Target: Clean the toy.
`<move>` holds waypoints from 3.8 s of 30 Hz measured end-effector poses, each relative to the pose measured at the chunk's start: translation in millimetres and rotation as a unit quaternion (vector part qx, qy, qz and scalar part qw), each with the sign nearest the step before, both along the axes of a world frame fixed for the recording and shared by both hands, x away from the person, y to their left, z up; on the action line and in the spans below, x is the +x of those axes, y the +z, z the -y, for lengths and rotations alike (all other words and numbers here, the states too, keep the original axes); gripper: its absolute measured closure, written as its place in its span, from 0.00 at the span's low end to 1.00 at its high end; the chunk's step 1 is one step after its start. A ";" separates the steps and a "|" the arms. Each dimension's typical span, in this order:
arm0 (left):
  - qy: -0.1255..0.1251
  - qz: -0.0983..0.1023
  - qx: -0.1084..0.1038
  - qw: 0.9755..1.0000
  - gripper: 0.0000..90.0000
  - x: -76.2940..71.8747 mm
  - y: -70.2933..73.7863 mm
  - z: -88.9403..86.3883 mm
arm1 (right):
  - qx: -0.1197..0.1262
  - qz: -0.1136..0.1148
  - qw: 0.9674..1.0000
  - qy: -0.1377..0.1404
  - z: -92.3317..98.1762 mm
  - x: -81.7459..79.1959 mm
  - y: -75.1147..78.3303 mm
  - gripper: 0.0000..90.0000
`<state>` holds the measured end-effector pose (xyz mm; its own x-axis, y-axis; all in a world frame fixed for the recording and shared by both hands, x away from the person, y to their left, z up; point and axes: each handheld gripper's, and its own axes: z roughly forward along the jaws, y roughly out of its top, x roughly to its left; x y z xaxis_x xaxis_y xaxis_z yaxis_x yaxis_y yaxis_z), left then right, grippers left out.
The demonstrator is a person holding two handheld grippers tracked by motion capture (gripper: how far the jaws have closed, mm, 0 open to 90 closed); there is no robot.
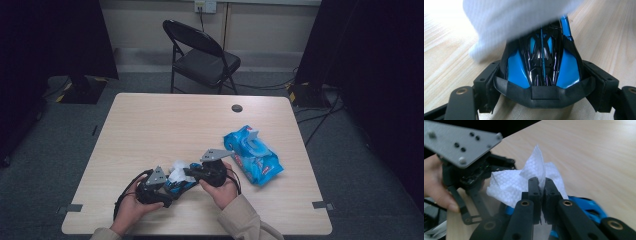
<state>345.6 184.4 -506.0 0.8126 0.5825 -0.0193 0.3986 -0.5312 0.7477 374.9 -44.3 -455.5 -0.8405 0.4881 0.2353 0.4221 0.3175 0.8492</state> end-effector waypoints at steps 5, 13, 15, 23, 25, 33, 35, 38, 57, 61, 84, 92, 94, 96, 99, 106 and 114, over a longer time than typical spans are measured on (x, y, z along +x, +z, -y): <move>-0.001 0.001 0.001 1.000 0.27 0.1 0.1 -0.1 | -0.006 -0.008 1.000 0.025 -16.7 -9.0 -14.0 0.96; -0.001 0.001 0.001 1.000 0.27 0.2 0.1 -0.2 | -0.025 -0.006 0.999 0.046 -39.2 -17.4 -28.7 0.96; 0.000 -0.001 0.000 1.000 0.27 0.0 0.0 0.0 | -0.037 -0.003 0.998 0.048 -42.4 -17.9 -32.6 0.96; -0.001 0.001 0.001 1.000 0.27 0.2 0.1 -0.2 | -0.038 0.002 0.998 0.051 -42.9 -18.3 -35.5 0.96; -0.001 0.001 0.002 1.000 0.27 0.2 0.1 -0.2 | -0.035 0.003 0.998 0.050 -42.6 -18.7 -36.2 0.96; -0.001 0.001 0.002 1.000 0.27 0.2 0.1 -0.2 | -0.039 0.010 0.998 0.052 -42.2 -19.1 -35.7 0.96; -0.001 0.001 0.001 1.000 0.27 0.2 0.1 -0.2 | -0.040 0.009 0.998 0.050 -41.9 -19.1 -35.3 0.96; -0.001 0.001 0.002 1.000 0.27 0.2 0.1 -0.2 | -0.037 0.008 0.998 0.050 -40.1 -18.6 -35.9 0.96; 0.000 0.000 0.001 1.000 0.27 0.0 0.0 0.0 | -0.034 0.004 0.999 0.033 -20.3 -12.5 -32.7 0.96; -0.001 0.000 0.001 1.000 0.27 0.0 0.1 0.0 | -0.029 0.001 0.999 0.028 -13.6 -10.3 -32.9 0.96; 0.000 0.000 0.000 1.000 0.27 0.1 0.0 0.1 | -0.022 -0.017 0.999 -0.026 17.9 5.3 -36.4 0.95; -0.001 0.000 0.000 1.000 0.27 0.1 0.0 0.1 | -0.033 -0.014 0.999 -0.035 21.4 7.3 -36.8 0.95; -0.001 0.000 0.000 1.000 0.27 0.1 0.0 0.1 | -0.034 -0.013 0.999 -0.035 21.9 7.7 -36.9 0.95; -0.001 0.000 0.000 1.000 0.27 0.1 0.0 0.1 | -0.034 -0.014 0.999 -0.036 22.3 8.2 -36.9 0.95; -0.001 0.000 0.001 1.000 0.27 0.1 0.0 0.1 | -0.036 -0.009 0.999 -0.037 23.3 8.9 -37.2 0.95; -0.001 0.001 0.002 1.000 0.27 0.2 0.1 0.0 | -0.025 -0.018 0.998 -0.052 30.7 15.6 -39.5 0.95; -0.001 0.000 0.000 1.000 0.27 0.1 0.0 0.1 | -0.028 -0.017 0.998 -0.059 33.9 22.2 -41.4 0.95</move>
